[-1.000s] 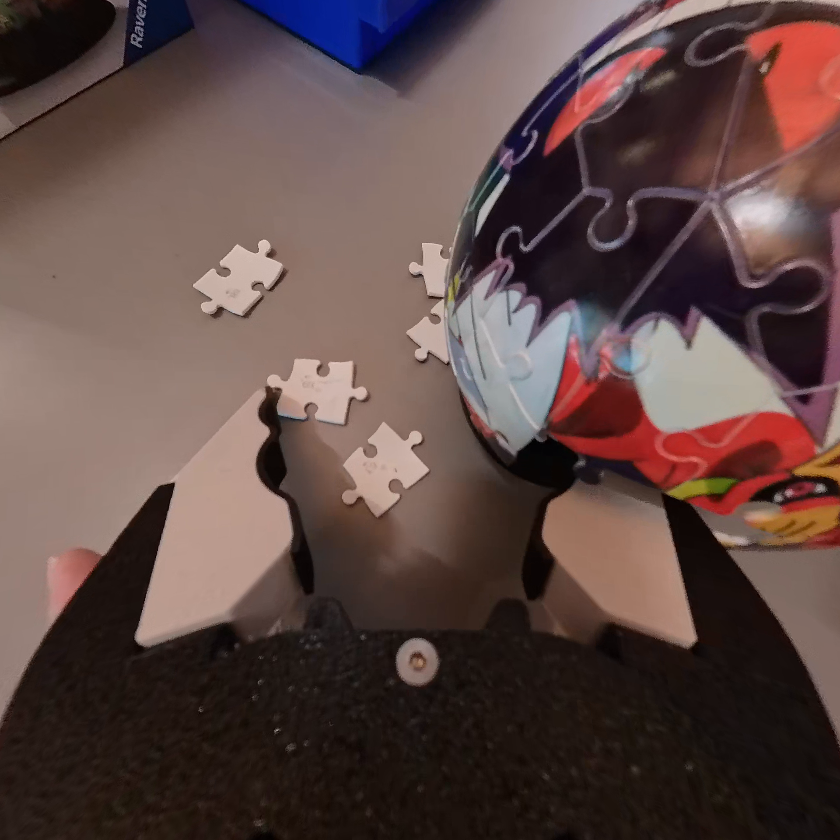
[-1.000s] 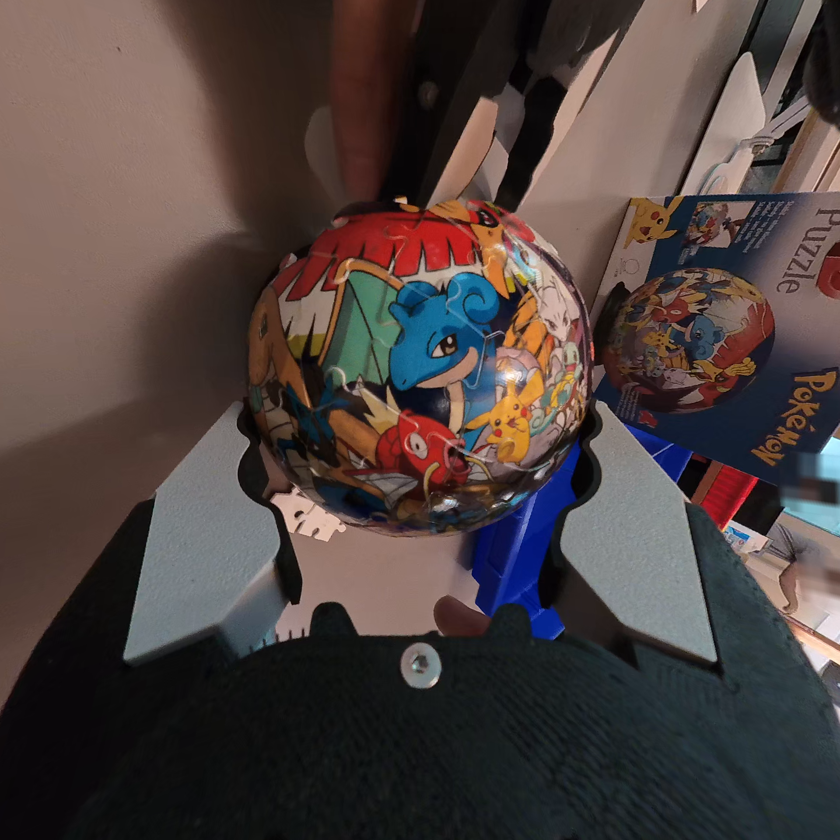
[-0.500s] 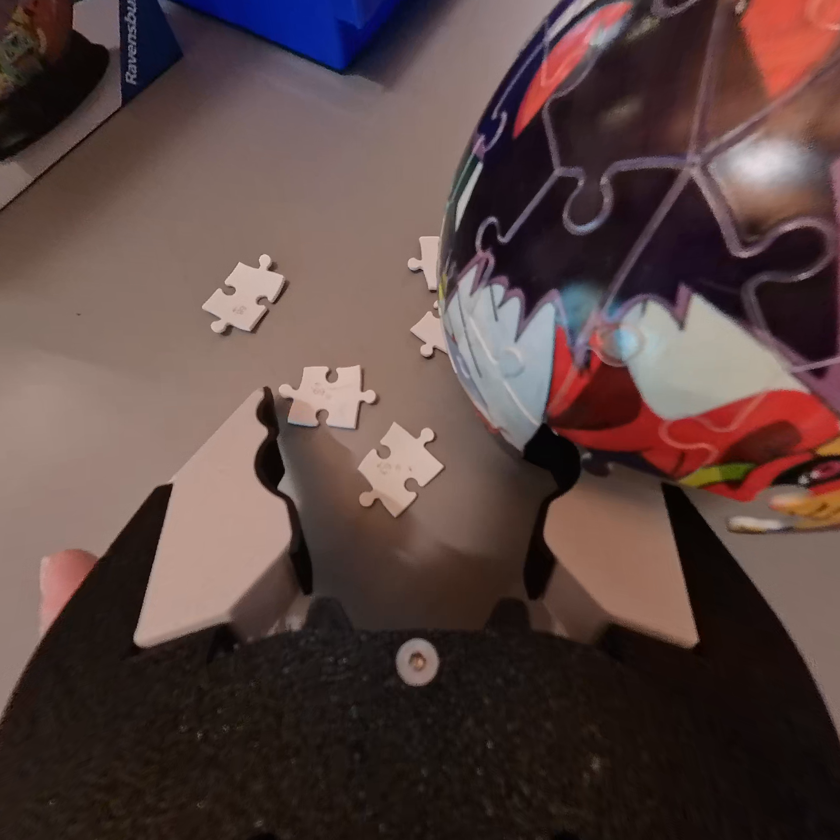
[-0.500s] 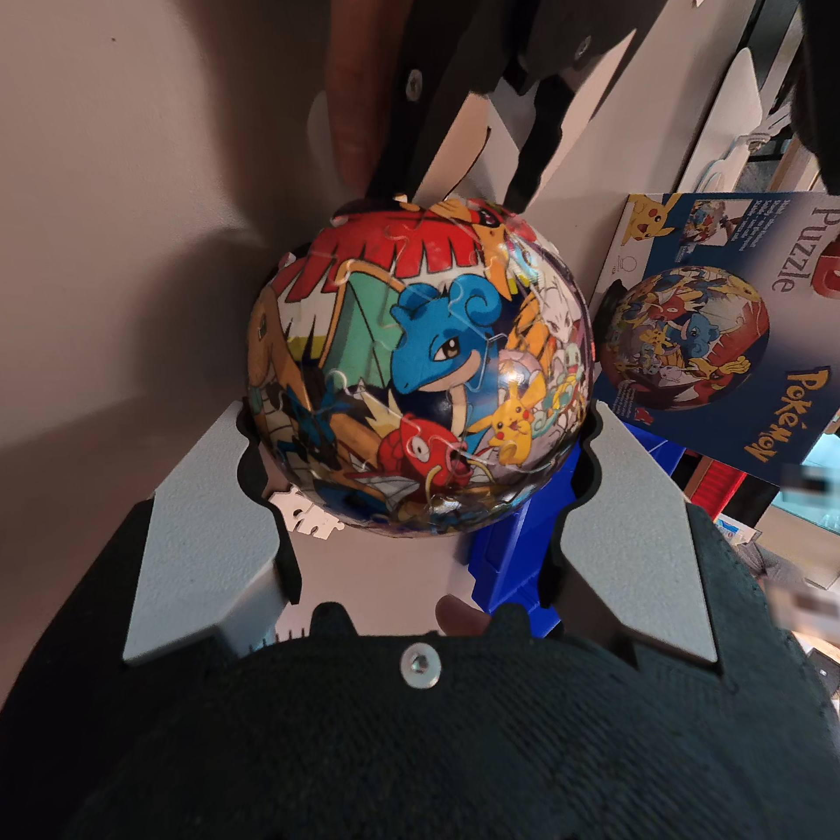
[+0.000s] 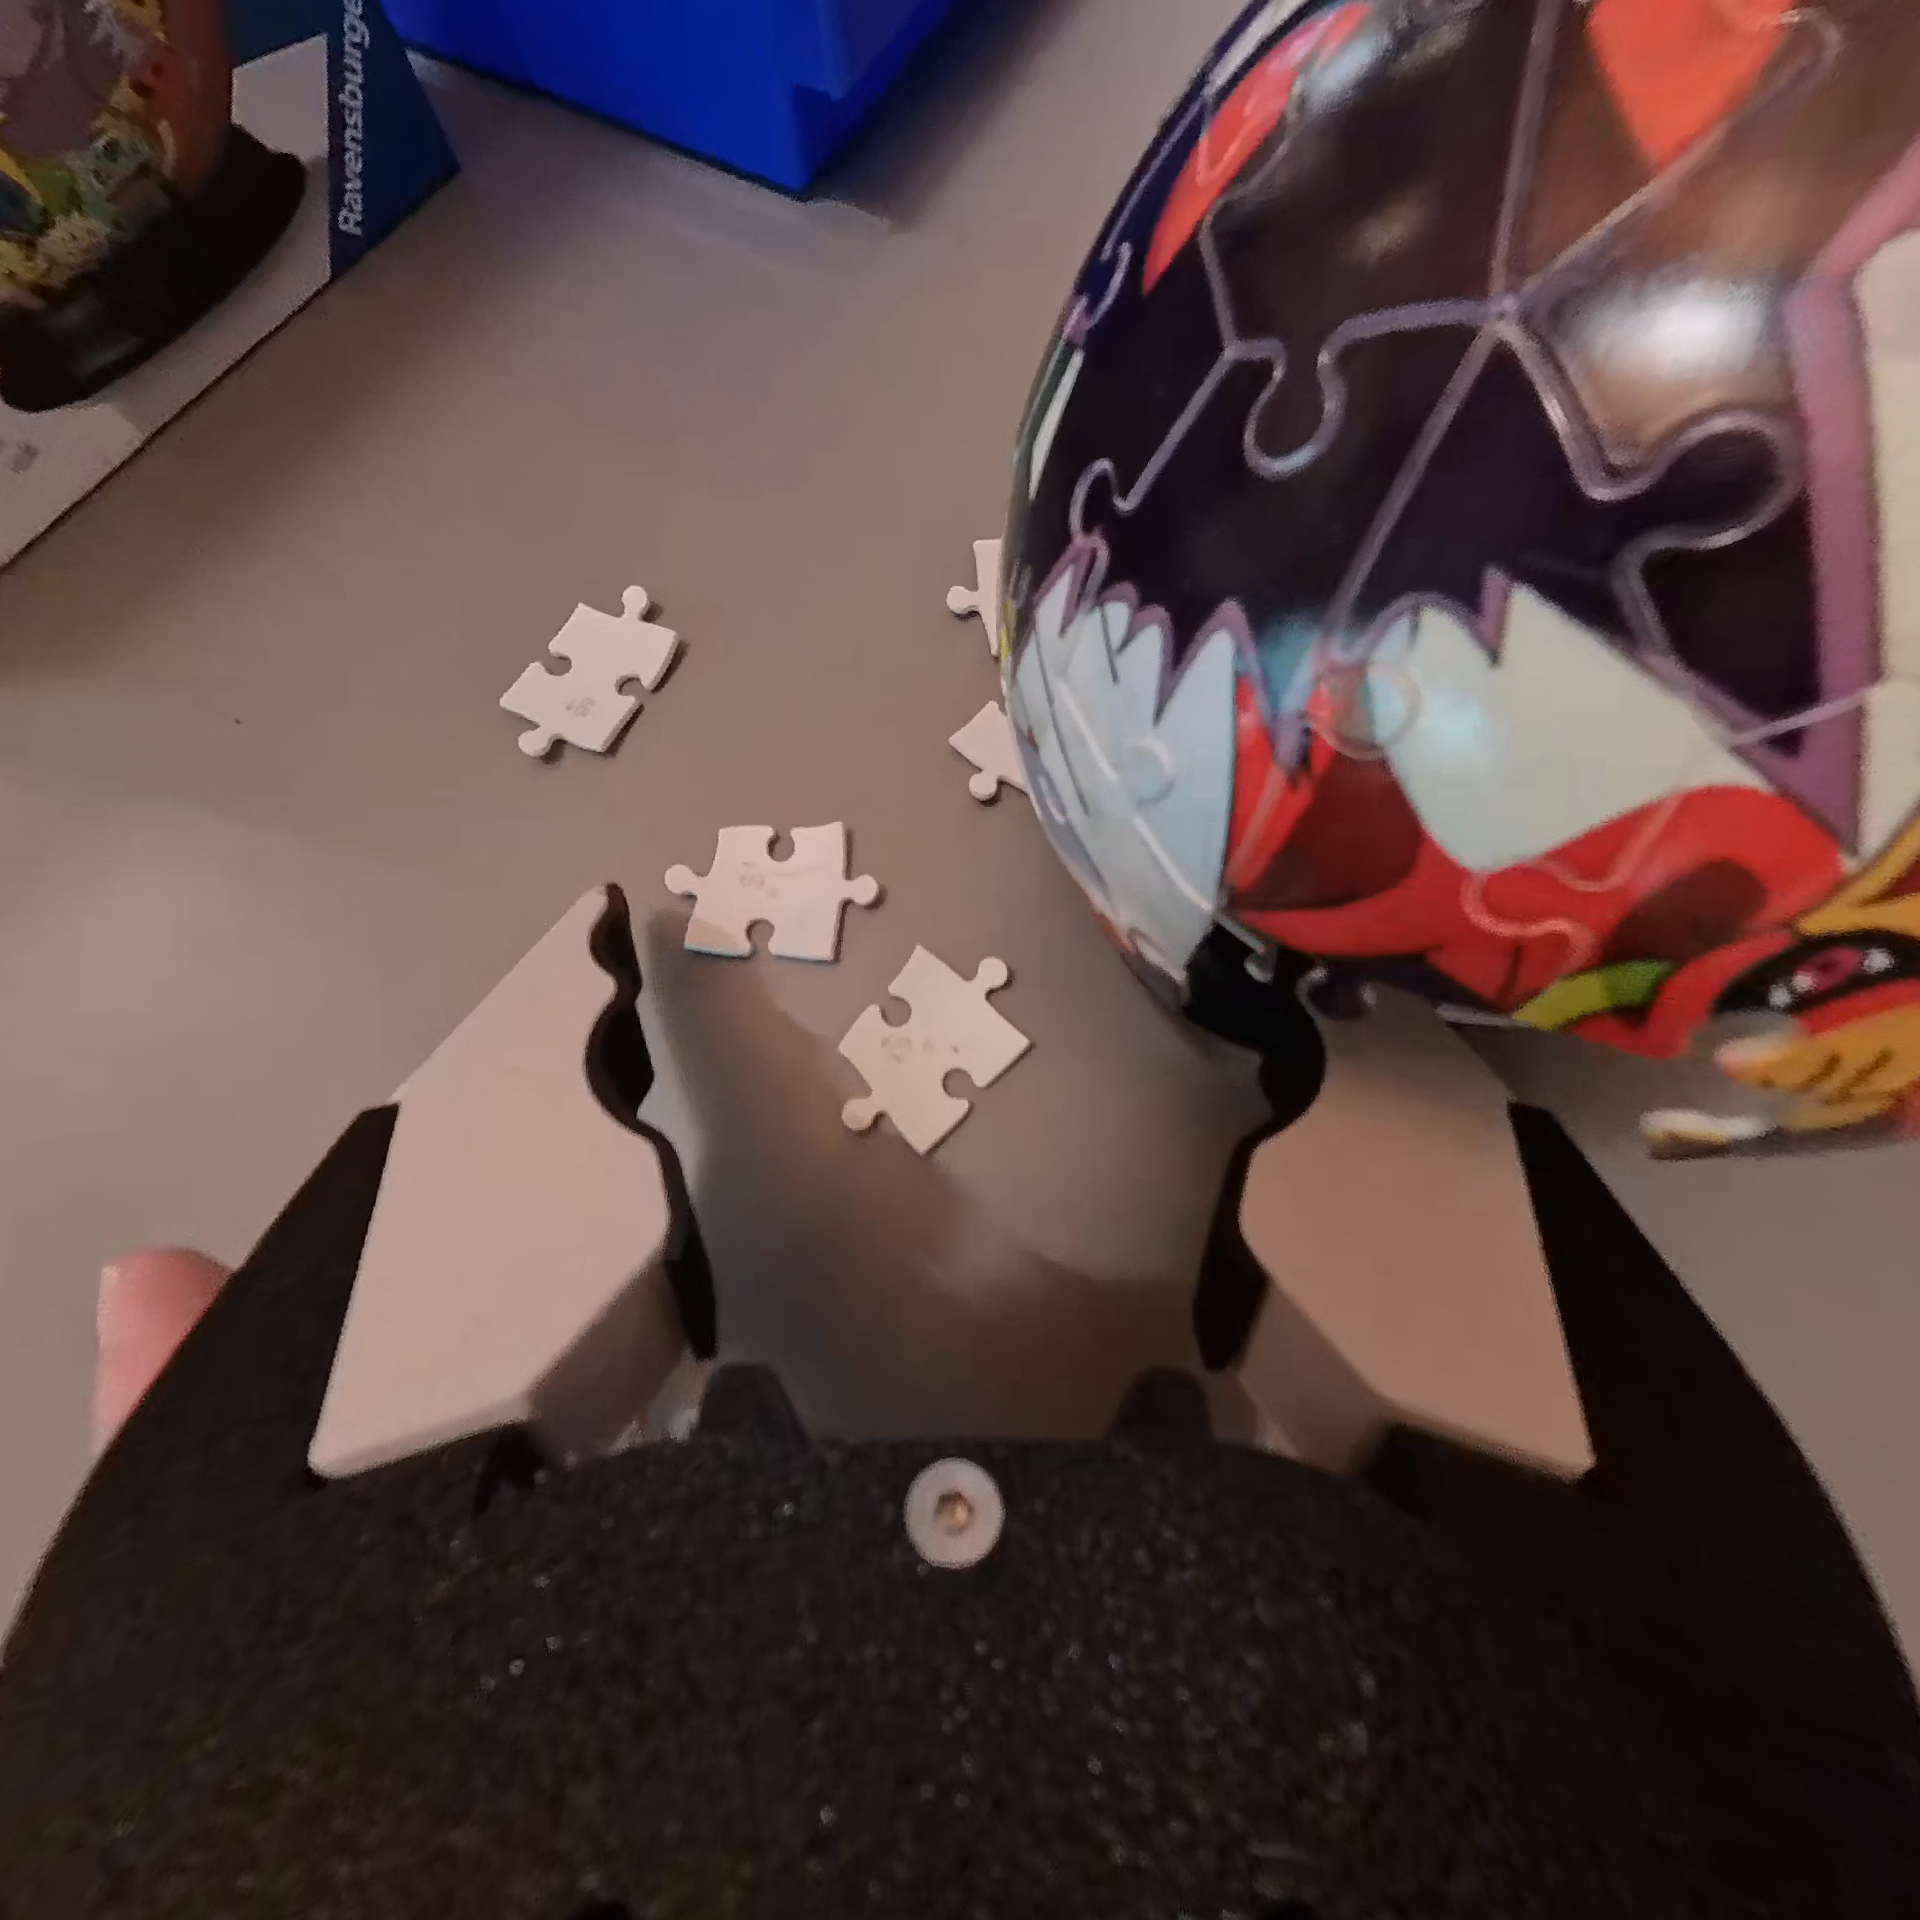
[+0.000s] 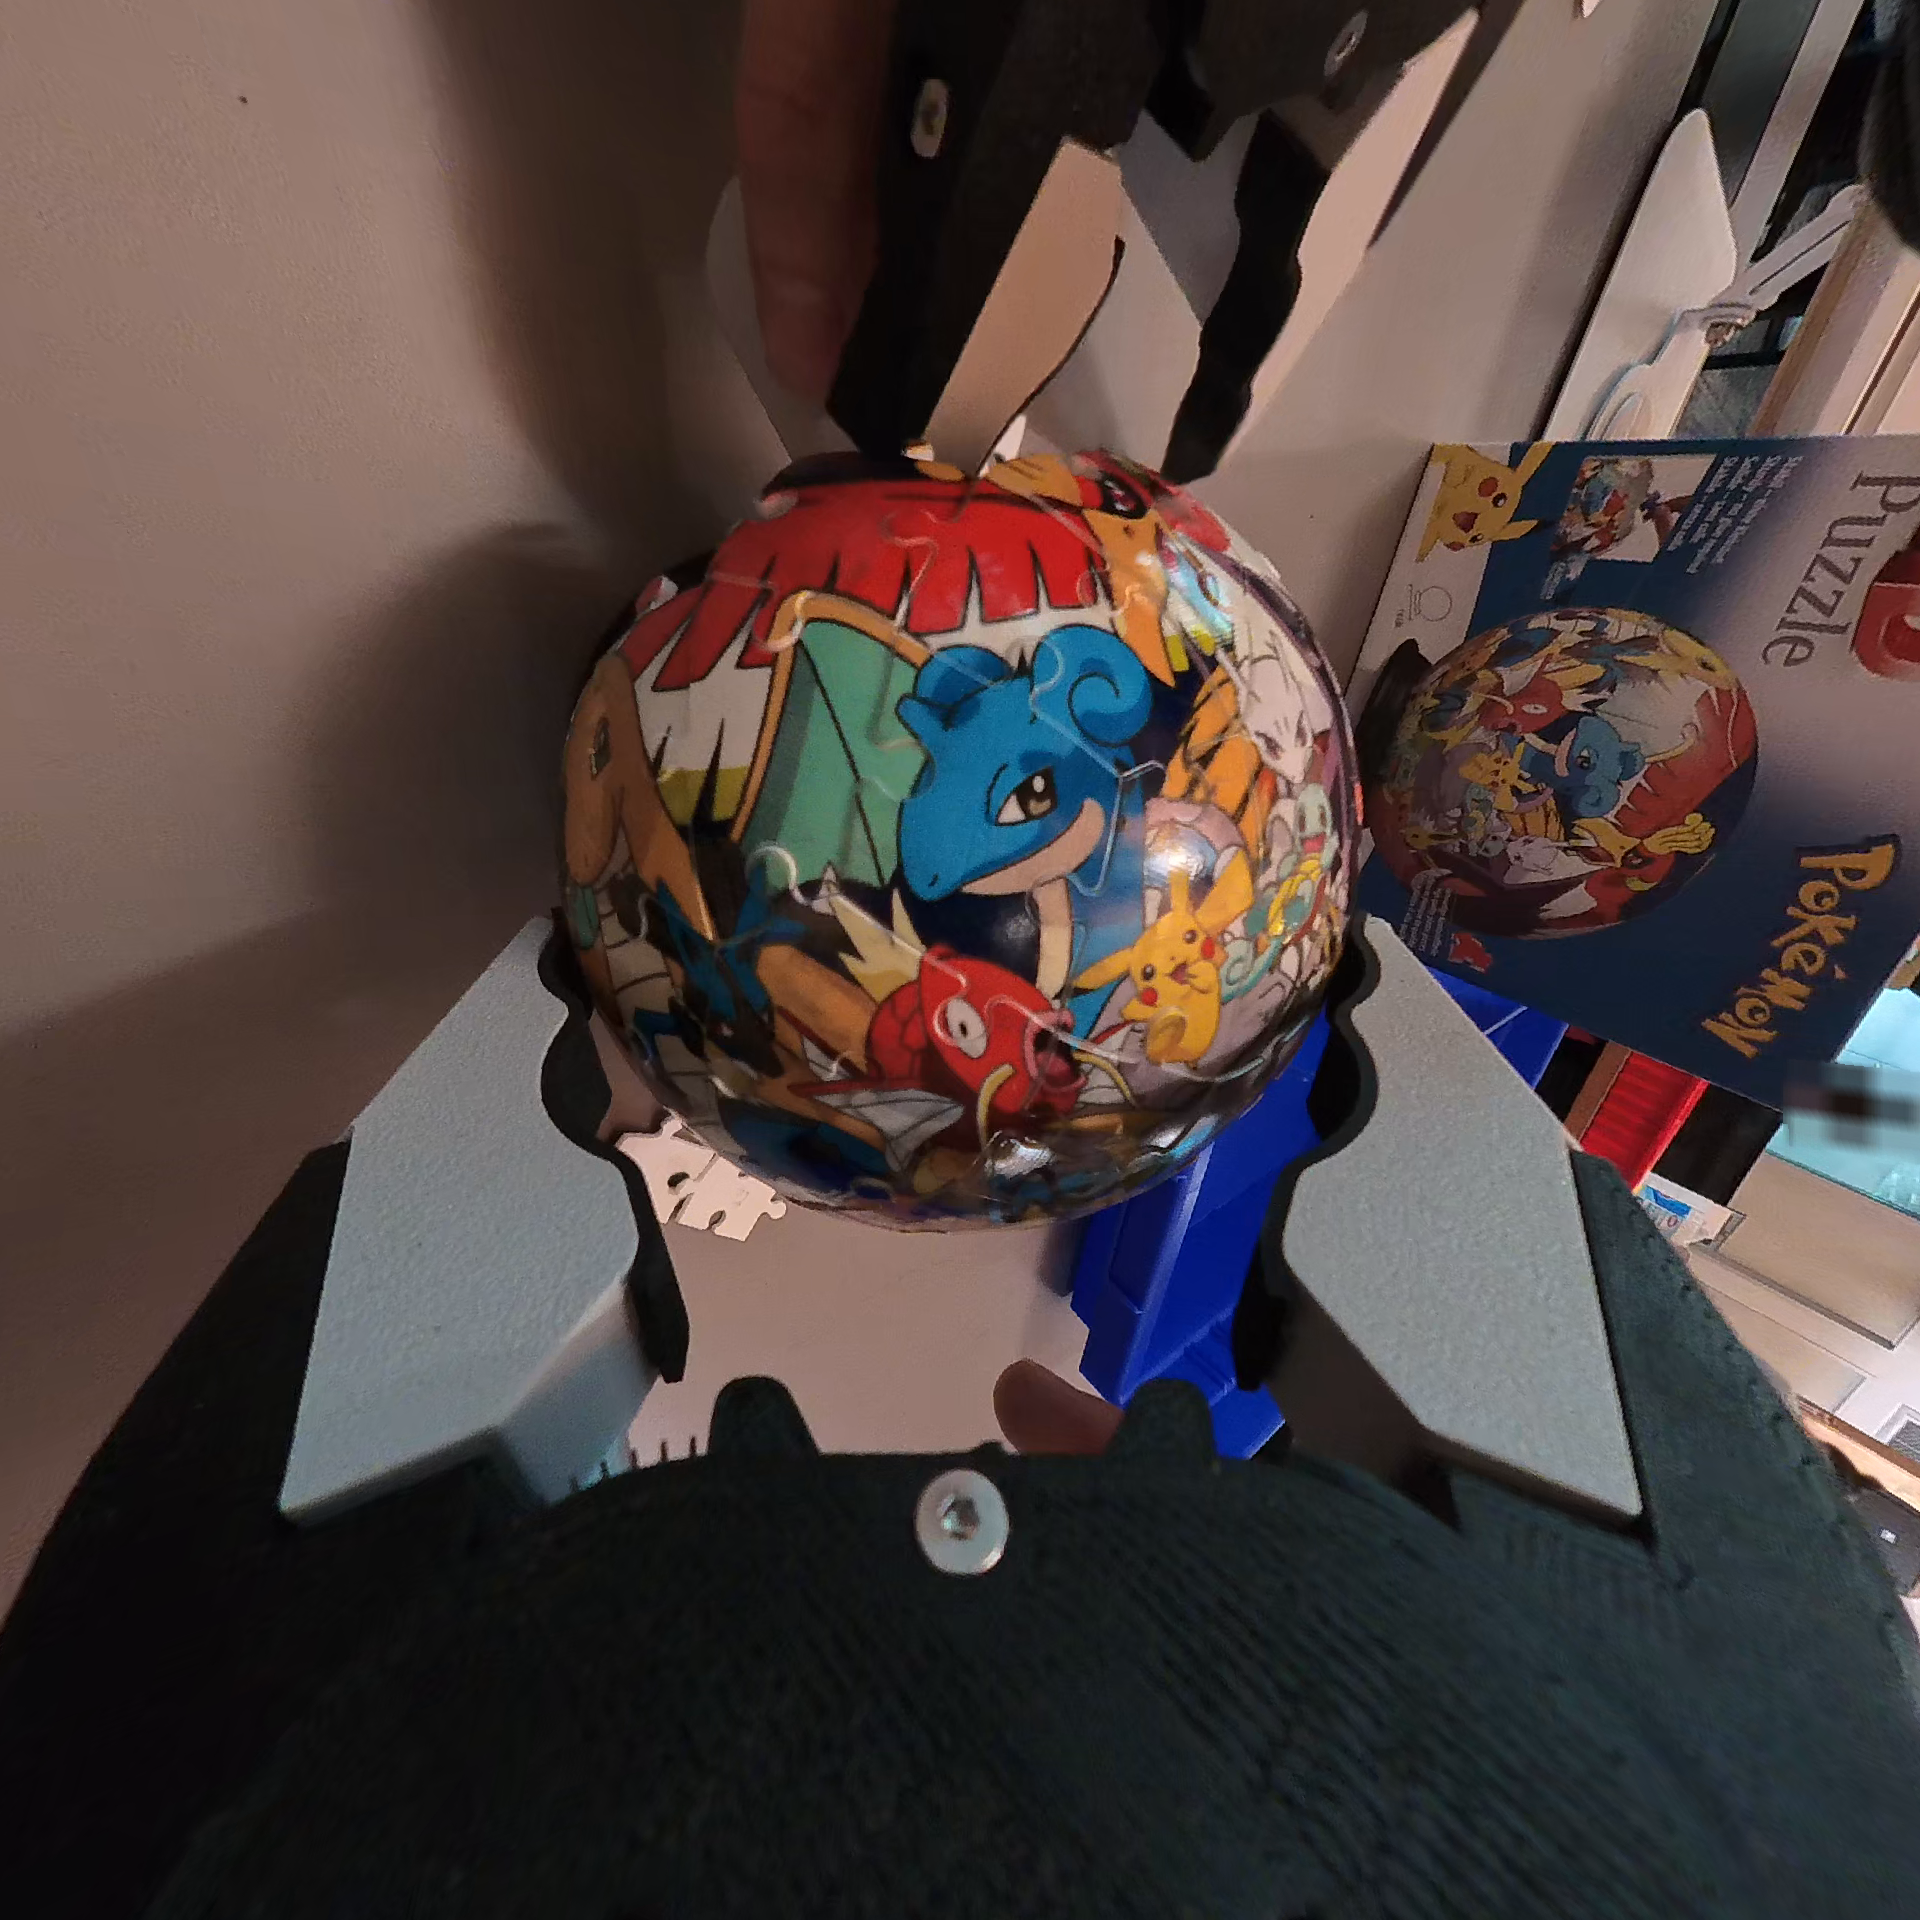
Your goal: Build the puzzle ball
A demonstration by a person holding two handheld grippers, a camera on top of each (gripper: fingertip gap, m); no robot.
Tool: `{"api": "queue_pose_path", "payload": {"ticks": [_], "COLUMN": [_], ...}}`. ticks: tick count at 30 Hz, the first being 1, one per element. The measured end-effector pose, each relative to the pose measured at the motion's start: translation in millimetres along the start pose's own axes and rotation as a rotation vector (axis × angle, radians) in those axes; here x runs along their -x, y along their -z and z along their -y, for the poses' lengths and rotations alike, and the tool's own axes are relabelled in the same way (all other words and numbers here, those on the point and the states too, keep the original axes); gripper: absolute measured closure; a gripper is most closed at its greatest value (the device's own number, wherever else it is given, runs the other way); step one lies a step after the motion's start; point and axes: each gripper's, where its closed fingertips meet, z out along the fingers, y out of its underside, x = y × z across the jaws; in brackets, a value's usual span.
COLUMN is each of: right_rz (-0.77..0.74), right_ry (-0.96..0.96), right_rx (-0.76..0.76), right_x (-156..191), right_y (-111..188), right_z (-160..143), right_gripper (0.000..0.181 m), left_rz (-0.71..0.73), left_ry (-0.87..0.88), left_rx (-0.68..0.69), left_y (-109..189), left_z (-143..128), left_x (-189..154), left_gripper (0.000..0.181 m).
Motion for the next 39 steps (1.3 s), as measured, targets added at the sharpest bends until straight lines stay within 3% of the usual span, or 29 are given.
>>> {"api": "queue_pose_path", "payload": {"ticks": [8, 12, 17, 27, 39], "right_rz": [0.000, 0.000, 0.003, 0.006, 0.006], "right_ry": [-0.002, -0.004, -0.010, -0.016, -0.017], "right_rx": [0.001, 0.001, -0.003, -0.003, 0.006], "right_x": [0.0, 0.0, -0.1, -0.9, -1.1], "right_y": [0.0, -0.1, -0.2, -0.9, -0.9], "right_z": [0.4, 0.5, 0.6, 0.5, 0.1], "right_gripper": [0.043, 0.043, 0.043, 0.043, 0.043], "left_rz": [0.041, -0.012, -0.068, 0.009, 0.107], "left_ry": [0.042, 0.071, 0.033, 0.014, 0.112], "left_rx": [-0.015, -0.091, -0.037, 0.013, -0.014], "left_y": [6.9, 12.3, 7.2, -3.7, 14.1], "left_z": [-2.4, 7.6, 1.8, 1.1, -8.8], "left_x": [2.3, -0.6, -9.4, 5.2, 4.4], "left_gripper": [0.061, 0.062, 0.061, 0.058, 0.065]}}
